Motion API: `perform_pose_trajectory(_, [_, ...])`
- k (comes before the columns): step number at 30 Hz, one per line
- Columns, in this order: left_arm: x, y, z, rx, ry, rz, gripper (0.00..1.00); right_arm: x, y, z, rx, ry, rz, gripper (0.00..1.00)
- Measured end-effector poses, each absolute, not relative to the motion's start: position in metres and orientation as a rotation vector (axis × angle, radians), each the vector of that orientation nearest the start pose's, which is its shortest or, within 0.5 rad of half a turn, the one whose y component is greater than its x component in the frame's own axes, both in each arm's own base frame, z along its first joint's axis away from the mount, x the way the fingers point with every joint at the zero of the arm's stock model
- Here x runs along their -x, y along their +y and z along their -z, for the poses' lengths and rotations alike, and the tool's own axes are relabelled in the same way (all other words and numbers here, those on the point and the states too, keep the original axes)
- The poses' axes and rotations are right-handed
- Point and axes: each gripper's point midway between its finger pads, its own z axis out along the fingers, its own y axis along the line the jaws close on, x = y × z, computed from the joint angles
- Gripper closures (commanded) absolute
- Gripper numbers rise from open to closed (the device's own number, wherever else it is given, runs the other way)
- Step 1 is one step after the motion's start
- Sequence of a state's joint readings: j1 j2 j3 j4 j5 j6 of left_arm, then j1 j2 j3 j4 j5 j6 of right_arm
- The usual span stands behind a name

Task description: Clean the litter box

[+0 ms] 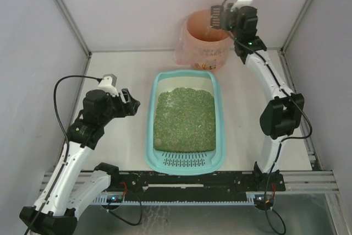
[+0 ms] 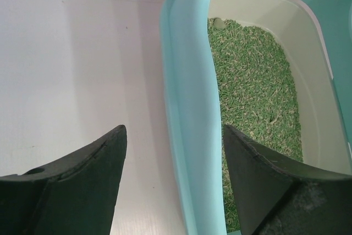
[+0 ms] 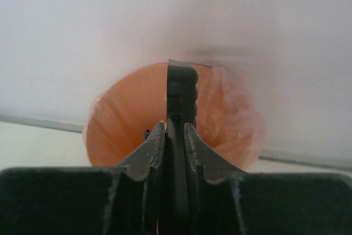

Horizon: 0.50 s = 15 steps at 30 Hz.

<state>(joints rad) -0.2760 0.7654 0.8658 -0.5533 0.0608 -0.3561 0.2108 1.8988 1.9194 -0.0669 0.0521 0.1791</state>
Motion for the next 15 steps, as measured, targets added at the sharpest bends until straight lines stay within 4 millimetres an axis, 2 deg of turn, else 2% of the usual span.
perform_pose_trajectory(4, [-0.256, -0.098, -0.236, 0.044, 2.056, 0.458, 0.26, -0.58, 0.161, -0.385, 0.279, 1.526, -0.084, 1.0])
perform_pose_trajectory(5, [-0.257, -0.098, -0.236, 0.044, 2.054, 0.458, 0.25, -0.581, 0.161, -0.387, 0.326, 1.498, -0.038, 1.0])
perform_pose_trajectory(6, [-0.257, -0.098, -0.236, 0.044, 2.054, 0.459, 0.26, -0.577, 0.178, -0.389, 0.39, 1.462, -0.021, 1.0])
perform_pose_trajectory(7, [-0.257, -0.099, -0.236, 0.044, 2.054, 0.459, 0.25, -0.577, 0.185, -0.389, 0.434, 1.432, 0.008, 1.0])
perform_pose_trajectory(9, [-0.257, -0.098, -0.236, 0.044, 2.053, 0.459, 0.26, -0.576, 0.193, -0.387, 0.513, 1.383, 0.068, 1.0])
perform_pose_trajectory(15, [-0.257, -0.098, -0.237, 0.045, 2.051, 0.459, 0.26, -0.571, 0.198, -0.384, 0.616, 1.315, 0.187, 1.0])
